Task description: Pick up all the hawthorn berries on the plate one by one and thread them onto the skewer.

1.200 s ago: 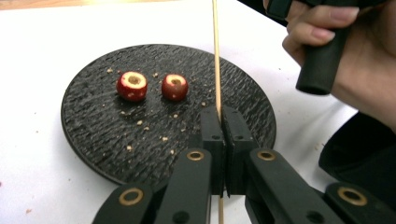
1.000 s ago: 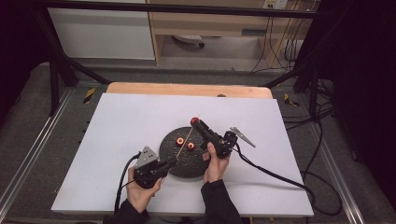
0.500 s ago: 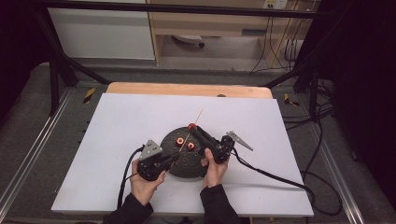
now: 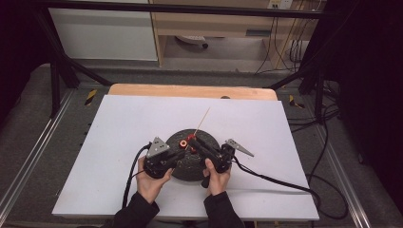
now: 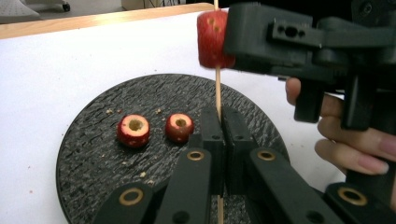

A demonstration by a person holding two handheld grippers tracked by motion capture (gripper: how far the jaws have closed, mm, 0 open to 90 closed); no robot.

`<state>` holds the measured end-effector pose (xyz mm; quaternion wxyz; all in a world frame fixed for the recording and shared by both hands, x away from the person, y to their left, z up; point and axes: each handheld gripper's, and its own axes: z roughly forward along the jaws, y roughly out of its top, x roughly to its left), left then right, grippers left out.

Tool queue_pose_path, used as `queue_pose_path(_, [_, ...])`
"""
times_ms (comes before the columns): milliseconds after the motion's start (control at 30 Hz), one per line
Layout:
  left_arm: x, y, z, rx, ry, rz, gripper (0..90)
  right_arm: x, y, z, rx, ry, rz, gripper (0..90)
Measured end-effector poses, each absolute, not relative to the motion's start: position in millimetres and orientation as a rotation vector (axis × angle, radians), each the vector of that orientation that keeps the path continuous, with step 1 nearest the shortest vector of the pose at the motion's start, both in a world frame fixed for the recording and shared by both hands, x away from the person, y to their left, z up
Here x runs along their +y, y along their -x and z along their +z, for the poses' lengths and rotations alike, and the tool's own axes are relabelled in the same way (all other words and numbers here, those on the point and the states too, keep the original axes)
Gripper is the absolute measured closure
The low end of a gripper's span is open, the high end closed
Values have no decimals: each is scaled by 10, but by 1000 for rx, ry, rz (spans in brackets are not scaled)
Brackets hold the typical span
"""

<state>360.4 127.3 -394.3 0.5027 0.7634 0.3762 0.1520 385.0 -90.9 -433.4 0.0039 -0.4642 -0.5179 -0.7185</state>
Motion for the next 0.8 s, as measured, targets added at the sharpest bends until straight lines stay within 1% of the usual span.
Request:
queue_pose_path(333, [1291, -3621, -3979, 890, -1873, 371, 883, -903, -3841, -4354, -1698, 1454, -2185, 598])
queue_pose_path(367, [1299, -3616, -3980, 887, -1877, 376, 883, -909, -3837, -4342, -1731, 1471, -2162, 551])
queue_pose_path(400, [1309, -3612, -3981, 886, -1879, 372, 883, -909, -3837, -4342, -1731, 1471, -2162, 551])
queue_pose_path(467, [1342, -3599, -3984, 884, -1884, 378, 883, -925, -3838, -4320, -1767, 1459, -2164, 507])
queue_pose_path(667, [1523, -3553, -4030, 897, -1904, 381, 883, -1021, -3848, -4201, -1949, 1417, -2098, 312])
queue_pose_path(800, [1665, -3510, -4062, 898, -1920, 385, 883, -1095, -3894, -4145, -2112, 1402, -1978, 189])
